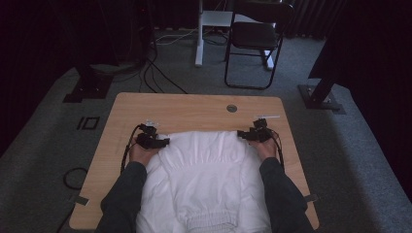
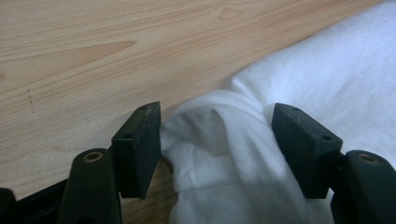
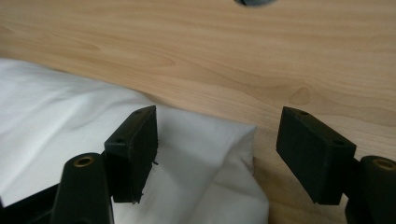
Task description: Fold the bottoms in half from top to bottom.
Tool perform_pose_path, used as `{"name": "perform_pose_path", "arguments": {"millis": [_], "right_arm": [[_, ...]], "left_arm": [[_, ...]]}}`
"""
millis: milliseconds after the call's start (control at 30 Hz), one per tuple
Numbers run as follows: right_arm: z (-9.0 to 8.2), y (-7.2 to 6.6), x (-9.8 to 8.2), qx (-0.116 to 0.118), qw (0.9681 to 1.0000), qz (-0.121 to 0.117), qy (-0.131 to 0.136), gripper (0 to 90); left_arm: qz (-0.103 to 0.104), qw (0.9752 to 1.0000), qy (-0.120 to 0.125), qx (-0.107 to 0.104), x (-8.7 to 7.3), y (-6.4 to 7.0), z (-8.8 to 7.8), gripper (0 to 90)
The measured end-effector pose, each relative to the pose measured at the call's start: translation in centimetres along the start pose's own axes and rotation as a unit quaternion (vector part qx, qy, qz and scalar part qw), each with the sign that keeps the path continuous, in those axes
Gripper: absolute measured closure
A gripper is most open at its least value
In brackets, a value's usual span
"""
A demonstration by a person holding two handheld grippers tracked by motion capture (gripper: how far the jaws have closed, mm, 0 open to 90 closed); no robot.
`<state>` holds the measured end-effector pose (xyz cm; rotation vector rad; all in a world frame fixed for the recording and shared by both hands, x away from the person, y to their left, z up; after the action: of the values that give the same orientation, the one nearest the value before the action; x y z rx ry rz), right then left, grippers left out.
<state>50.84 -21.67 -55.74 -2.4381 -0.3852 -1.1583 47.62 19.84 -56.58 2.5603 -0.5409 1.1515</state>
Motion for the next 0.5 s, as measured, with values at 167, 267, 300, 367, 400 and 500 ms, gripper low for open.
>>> {"name": "perform_pose_path", "arguments": {"millis": [167,267,300,367,400,500], "right_arm": [[1.2,0.1,-0.6,-0.006,0.9996,-0.011,-0.024,33.5],[1.3,-0.2,-0.9,0.006,0.9995,-0.023,-0.02,43.1],[1.4,-0.2,-0.9,0.012,0.9995,-0.022,-0.018,47.7],[1.4,-0.4,-1.0,0.022,0.9992,-0.024,-0.022,64.8],[1.4,-0.5,-1.0,0.023,0.9989,-0.027,-0.03,74.4],[1.0,-0.5,-1.0,0.015,0.9983,-0.038,-0.041,86.4]], "left_arm": [[-0.003,0.9999,-0.003,-0.01,-0.1,0.1,-0.2,45.9],[-0.007,0.9998,-0.01,-0.014,0.0,0.4,-0.3,52.6],[-0.007,0.9998,-0.012,-0.016,0.0,0.5,-0.3,55.3],[-0.012,0.9996,-0.012,-0.024,0.0,0.6,-0.3,63.8],[-0.01,0.9995,-0.01,-0.027,0.0,0.6,-0.4,68.0],[-0.009,0.9994,-0.001,-0.033,0.4,0.4,-0.8,77.5]]}}
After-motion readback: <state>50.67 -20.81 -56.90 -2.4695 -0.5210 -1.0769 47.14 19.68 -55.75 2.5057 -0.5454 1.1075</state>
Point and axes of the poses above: each handheld gripper's, and its own axes: z roughly forward along the jaws, x roughly out of its top, y roughly to its right, the point moved 3 cm from there along z, roughly forward along the jaws, and after that the axes turned 7 degrees about y, right-handed, at the moved point
